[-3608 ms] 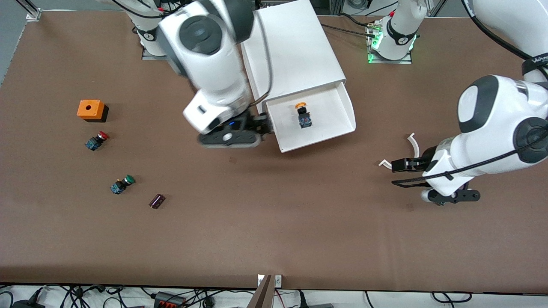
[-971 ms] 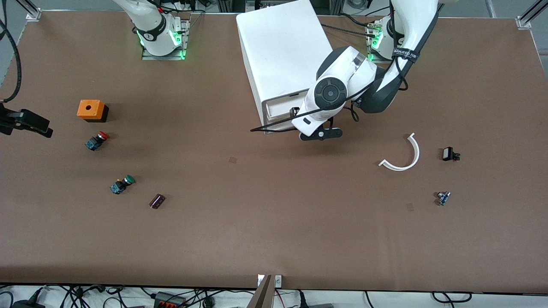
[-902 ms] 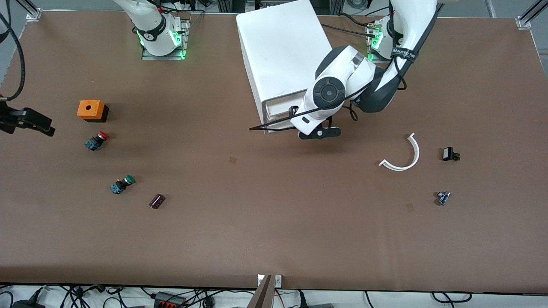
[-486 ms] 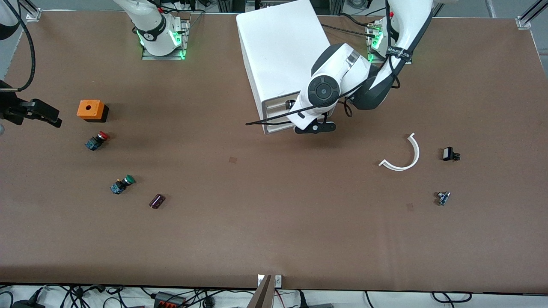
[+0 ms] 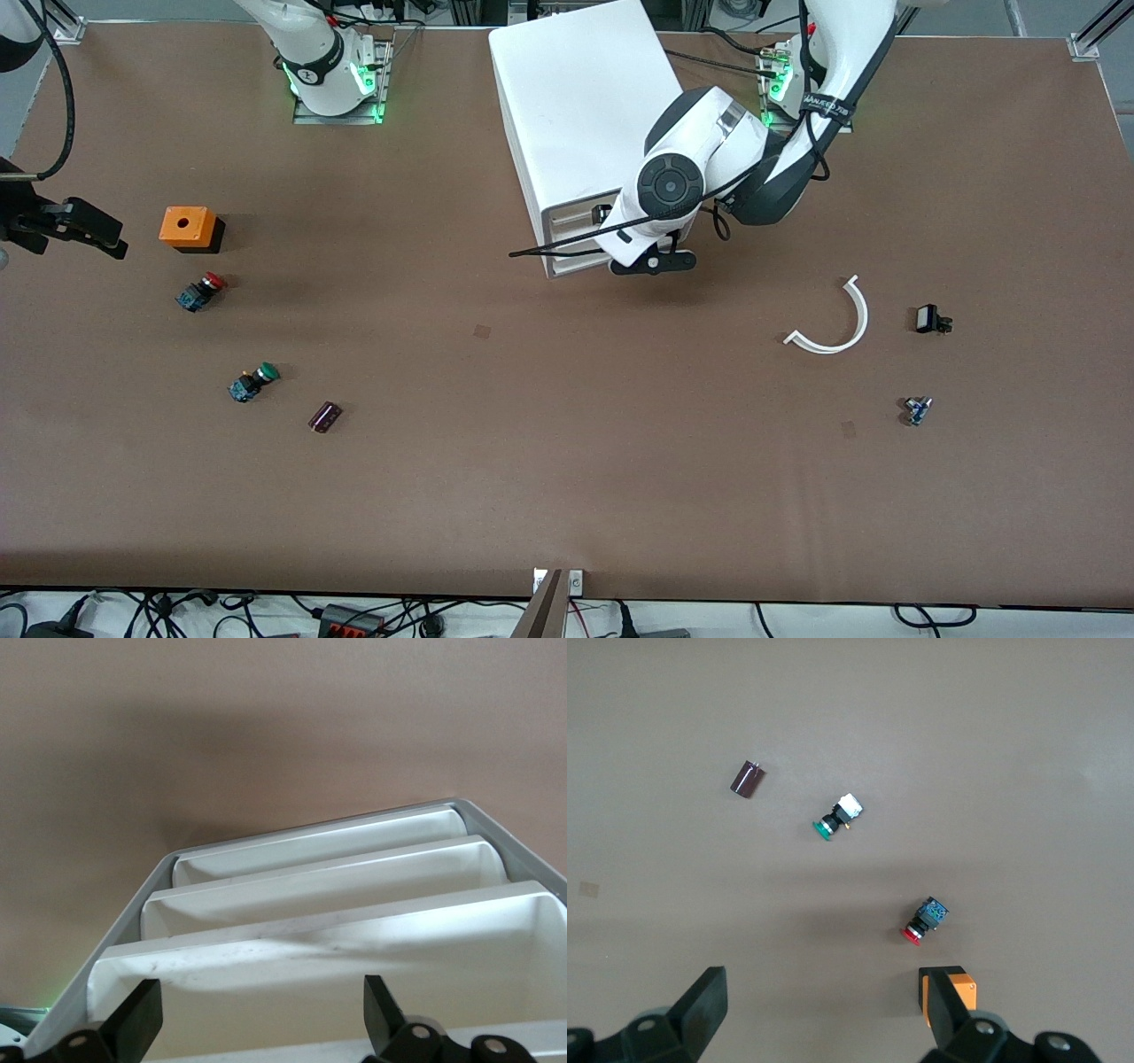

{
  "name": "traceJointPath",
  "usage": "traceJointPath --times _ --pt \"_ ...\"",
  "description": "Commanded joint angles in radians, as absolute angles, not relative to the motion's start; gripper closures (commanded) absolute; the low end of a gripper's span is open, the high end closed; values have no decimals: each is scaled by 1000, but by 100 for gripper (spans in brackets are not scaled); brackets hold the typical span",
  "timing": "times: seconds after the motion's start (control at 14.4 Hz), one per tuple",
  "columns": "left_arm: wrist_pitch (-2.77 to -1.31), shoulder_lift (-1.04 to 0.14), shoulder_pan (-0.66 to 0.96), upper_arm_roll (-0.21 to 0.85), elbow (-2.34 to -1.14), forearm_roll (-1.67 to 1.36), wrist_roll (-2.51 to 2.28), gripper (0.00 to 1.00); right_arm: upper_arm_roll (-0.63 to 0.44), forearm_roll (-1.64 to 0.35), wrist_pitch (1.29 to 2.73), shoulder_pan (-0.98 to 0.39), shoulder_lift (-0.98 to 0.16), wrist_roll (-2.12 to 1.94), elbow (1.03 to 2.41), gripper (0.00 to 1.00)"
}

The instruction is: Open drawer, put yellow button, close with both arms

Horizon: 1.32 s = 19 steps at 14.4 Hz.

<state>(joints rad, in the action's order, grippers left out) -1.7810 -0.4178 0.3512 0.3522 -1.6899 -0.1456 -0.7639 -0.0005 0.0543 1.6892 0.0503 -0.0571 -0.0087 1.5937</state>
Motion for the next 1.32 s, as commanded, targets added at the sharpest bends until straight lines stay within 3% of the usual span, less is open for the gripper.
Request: traceJointPath --times 0.0,0.97,1.25 --pt "-1764 -382 272 356 -1668 -108 -744 0 5 54 1678 57 -38 -20 1612 0" --pt "-1517 -250 -149 351 -1410 52 -31 0 3 35 1666 58 -43 -21 1612 0" --pt "-1522 -183 -167 241 -1431 28 202 0 8 38 1666 52 -46 -26 1612 0"
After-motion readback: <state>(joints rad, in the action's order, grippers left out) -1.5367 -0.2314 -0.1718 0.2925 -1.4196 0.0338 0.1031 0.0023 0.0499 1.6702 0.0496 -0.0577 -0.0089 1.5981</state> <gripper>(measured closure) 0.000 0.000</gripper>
